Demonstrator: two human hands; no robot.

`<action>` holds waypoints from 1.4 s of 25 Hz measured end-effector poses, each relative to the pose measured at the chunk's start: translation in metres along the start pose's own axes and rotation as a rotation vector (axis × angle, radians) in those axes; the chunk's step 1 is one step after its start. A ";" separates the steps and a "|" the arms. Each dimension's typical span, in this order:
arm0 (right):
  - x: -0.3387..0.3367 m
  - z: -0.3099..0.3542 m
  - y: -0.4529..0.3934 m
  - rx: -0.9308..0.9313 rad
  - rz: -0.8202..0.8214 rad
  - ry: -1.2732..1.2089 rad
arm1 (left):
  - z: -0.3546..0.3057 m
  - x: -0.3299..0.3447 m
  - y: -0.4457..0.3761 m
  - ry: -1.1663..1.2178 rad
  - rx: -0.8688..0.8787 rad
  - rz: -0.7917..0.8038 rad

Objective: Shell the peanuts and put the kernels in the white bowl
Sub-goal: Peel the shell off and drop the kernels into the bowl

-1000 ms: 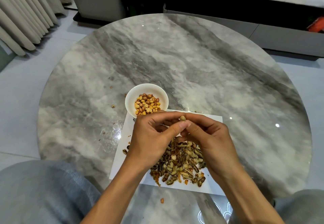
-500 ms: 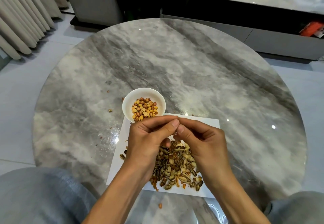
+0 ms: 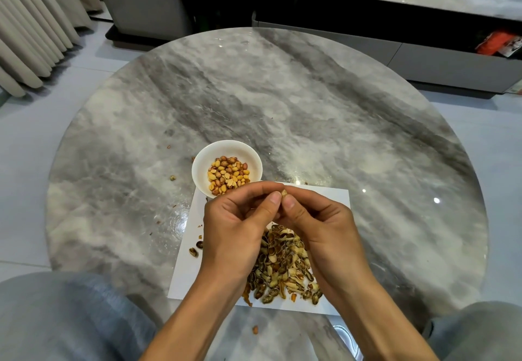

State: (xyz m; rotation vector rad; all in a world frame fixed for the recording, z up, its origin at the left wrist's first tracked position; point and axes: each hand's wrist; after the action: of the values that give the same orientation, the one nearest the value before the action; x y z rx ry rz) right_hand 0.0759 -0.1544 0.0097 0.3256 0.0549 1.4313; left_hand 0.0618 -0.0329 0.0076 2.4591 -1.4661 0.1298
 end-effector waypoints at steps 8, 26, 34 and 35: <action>0.001 0.004 0.005 -0.088 -0.079 0.056 | 0.008 -0.001 0.001 -0.055 -0.001 0.105; -0.013 0.017 -0.002 0.127 -0.044 0.019 | -0.001 -0.006 -0.006 -0.255 0.225 0.188; -0.021 0.031 -0.005 0.078 0.014 0.201 | 0.000 -0.010 -0.003 -0.473 0.434 0.217; -0.022 0.033 -0.006 0.099 0.025 0.196 | 0.000 -0.010 -0.003 -0.477 0.450 0.218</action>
State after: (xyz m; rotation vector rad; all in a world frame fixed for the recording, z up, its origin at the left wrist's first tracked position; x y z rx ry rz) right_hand 0.0865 -0.1825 0.0359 0.2669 0.2830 1.4852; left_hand 0.0592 -0.0236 0.0045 2.8036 -2.1026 -0.1070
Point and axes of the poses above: each hand's wrist, its own y-axis away from the middle knuckle, its own x-axis out of the palm, z = x × y, and after that the axes turned 12 degrees about -z, right-handed
